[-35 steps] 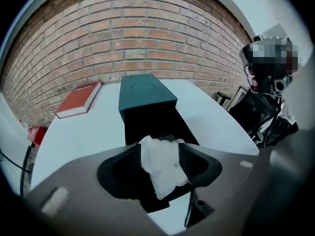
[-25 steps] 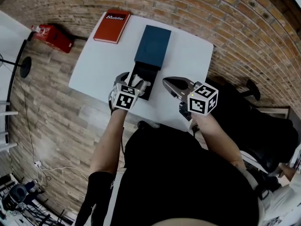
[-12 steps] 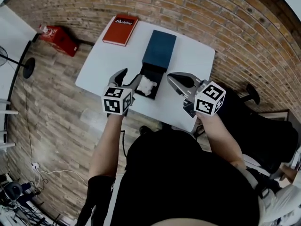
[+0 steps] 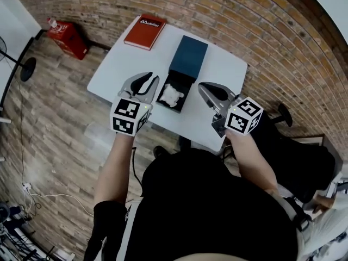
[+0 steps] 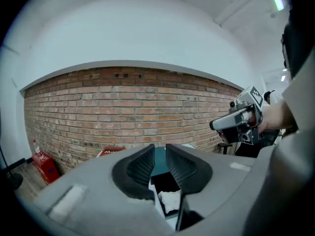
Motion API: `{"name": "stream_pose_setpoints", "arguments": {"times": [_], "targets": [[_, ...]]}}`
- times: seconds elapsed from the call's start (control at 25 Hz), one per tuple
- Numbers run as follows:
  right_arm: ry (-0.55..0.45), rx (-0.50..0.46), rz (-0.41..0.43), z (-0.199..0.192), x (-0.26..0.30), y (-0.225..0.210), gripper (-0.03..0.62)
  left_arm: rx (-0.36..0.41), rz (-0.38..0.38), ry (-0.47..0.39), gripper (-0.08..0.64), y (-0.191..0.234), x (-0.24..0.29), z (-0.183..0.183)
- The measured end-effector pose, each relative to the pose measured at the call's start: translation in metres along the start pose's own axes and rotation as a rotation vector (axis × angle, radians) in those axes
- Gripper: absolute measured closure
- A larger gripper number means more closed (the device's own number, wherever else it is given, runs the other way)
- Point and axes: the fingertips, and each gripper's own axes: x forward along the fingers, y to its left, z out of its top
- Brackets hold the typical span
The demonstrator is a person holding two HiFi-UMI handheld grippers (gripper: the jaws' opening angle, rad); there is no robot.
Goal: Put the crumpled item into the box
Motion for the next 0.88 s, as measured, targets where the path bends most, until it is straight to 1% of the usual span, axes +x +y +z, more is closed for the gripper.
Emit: {"name": "stream_pose_setpoints", "arguments": {"times": [0.04,0.12,0.2,0.32,0.36,0.44,0.52,0.68,0.76,0.88], "targets": [[-0.006,-0.015,-0.002,0.002,0.001,0.003,0.592,-0.006,-0.003,-0.012,0.483,0.001,-0.004,0.005],[-0.021,-0.038,0.009,0.008,0.005,0.009,0.592,-0.041,-0.013,-0.036,0.485,0.005,-0.011,0.016],[-0.042,-0.07,0.053,0.017,0.011,0.021,0.592,-0.055,-0.009,-0.057,0.485,0.007,-0.019,0.029],[-0.075,-0.154,0.165,0.03,0.015,0.049,0.592,-0.032,0.013,-0.075,0.485,0.005,-0.032,0.048],[-0.078,-0.179,0.189,0.033,0.017,0.055,0.592,-0.023,0.024,-0.078,0.485,0.006,-0.035,0.054],[-0.076,-0.206,0.211,0.04,0.023,0.059,0.594,-0.013,0.051,-0.081,0.485,0.011,-0.038,0.066],[-0.079,-0.21,0.225,0.047,0.024,0.057,0.592,-0.007,0.078,-0.084,0.487,0.012,-0.041,0.075],[-0.119,-0.242,0.267,0.065,0.008,0.057,0.594,-0.01,0.121,-0.11,0.511,0.006,-0.046,0.089],[-0.139,-0.264,0.265,0.073,-0.003,0.051,0.594,-0.025,0.14,-0.124,0.52,0.003,-0.044,0.093],[-0.183,-0.281,0.192,0.083,-0.02,0.029,0.594,-0.039,0.15,-0.132,0.53,-0.003,-0.038,0.097]]}}
